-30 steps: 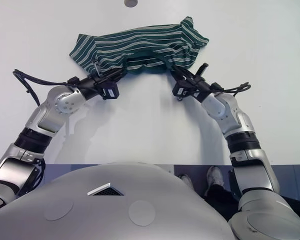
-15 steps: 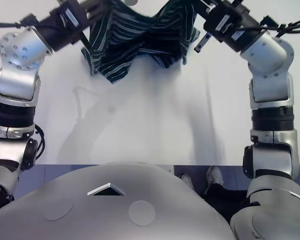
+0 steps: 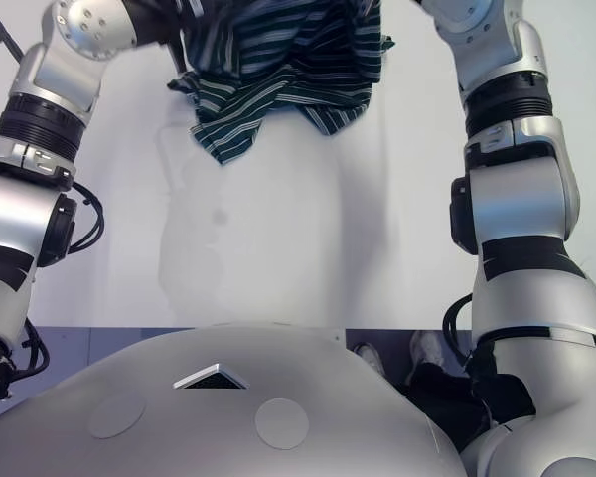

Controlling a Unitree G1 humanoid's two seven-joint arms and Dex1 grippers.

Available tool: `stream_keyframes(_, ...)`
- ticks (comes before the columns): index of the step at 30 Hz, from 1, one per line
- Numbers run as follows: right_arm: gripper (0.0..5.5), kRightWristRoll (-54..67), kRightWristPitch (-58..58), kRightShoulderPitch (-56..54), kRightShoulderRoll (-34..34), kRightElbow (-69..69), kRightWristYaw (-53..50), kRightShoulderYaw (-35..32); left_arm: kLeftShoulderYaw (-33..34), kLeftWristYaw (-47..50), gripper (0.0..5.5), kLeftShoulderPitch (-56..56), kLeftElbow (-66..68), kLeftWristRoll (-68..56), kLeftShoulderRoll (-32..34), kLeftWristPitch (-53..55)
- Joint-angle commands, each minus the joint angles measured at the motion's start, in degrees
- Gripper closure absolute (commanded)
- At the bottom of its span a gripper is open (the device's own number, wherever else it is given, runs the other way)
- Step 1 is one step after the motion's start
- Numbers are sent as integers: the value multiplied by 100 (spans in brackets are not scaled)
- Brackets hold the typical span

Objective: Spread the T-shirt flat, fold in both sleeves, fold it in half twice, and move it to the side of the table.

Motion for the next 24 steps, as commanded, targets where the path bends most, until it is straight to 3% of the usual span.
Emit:
stream_keyframes(1, 549, 349, -287, -9, -66, 193, 783, -66, 236, -208, 550, -391, 546, -263, -61, -67)
stream_keyframes(8, 549, -555, 736, -958, 42, 1406, -1366, 184, -143, 1780, 550, -1886, 2404, 769, -207, -130)
stream_keyframes(13, 549, -865, 1545, -2086, -18, 1850, -2798, 159, -99, 3402, 550, -3044, 2870, 1120, -206, -131)
stream_keyframes(20, 549, -1284, 1930, -3538, -318, 2062, -3371, 305, -158, 4252, 550, -4229, 3065, 1473, -120, -41)
stream_keyframes(24, 549, -1515, 1480, -3562, -385, 2006, -3499, 472, -147, 4464, 550, -4276, 3044, 1556, -50, -364)
